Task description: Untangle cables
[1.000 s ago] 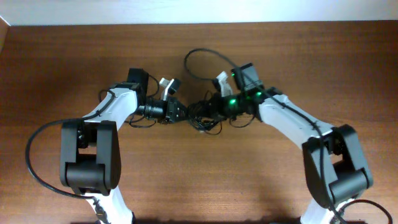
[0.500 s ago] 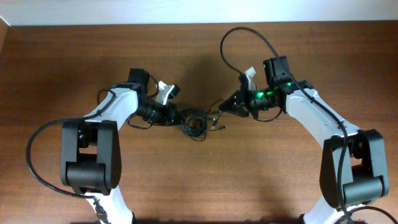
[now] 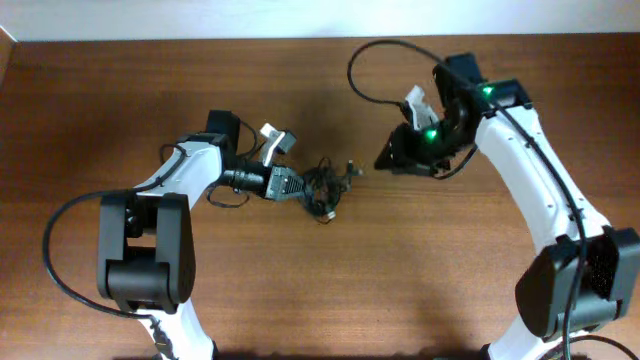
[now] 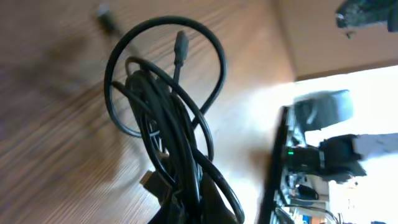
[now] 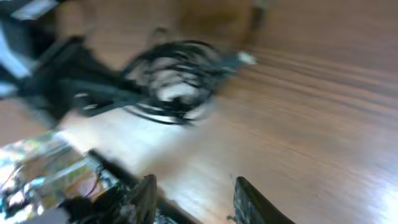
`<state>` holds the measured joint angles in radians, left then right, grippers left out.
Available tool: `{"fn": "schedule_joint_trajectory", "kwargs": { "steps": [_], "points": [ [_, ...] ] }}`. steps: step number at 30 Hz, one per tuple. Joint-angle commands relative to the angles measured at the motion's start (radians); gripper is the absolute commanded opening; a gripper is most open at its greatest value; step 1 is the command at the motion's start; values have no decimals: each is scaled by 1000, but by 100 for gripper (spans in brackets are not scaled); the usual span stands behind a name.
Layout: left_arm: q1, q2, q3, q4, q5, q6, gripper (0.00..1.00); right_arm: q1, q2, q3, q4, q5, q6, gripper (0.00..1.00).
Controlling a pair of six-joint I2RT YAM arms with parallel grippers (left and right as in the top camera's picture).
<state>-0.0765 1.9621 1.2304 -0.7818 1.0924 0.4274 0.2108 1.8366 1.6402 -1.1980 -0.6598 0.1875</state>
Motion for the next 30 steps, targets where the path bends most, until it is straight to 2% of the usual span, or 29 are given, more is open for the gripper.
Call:
{"fn": "schedule_joint_trajectory", "kwargs": {
  "steps": [1, 5, 7, 8, 10, 11, 16, 19, 26, 30],
  "points": [
    [1, 7, -3, 5, 248, 150, 1, -2, -11, 12, -19, -153, -86, 41],
    [1, 7, -3, 10, 259, 166, 1, 2, -11, -42, -21, -171, -75, 47],
    [-11, 7, -3, 11, 259, 195, 0, 30, -11, -77, 7, -267, -75, 49],
    [-19, 7, -3, 14, 261, 199, 1, 45, -11, -84, 24, -272, -74, 46],
    [-35, 7, -3, 14, 296, 218, 2, 75, -2, -94, 63, -271, -22, 31],
    [-44, 7, -3, 18, 304, 217, 3, 93, 7, -94, 89, -269, 14, 29],
    [-66, 7, -3, 20, 303, 217, 2, 157, 31, -94, 170, -126, 204, 28],
    [-66, 7, -3, 21, 303, 217, 2, 180, 35, -113, 173, -7, 300, 21],
    [-66, 7, -3, 16, 299, 217, 1, 183, 35, -267, 412, -1, 406, 21],
    [-66, 7, -3, 10, 287, 217, 1, 180, 35, -267, 432, -41, 406, 20]
  ]
}}
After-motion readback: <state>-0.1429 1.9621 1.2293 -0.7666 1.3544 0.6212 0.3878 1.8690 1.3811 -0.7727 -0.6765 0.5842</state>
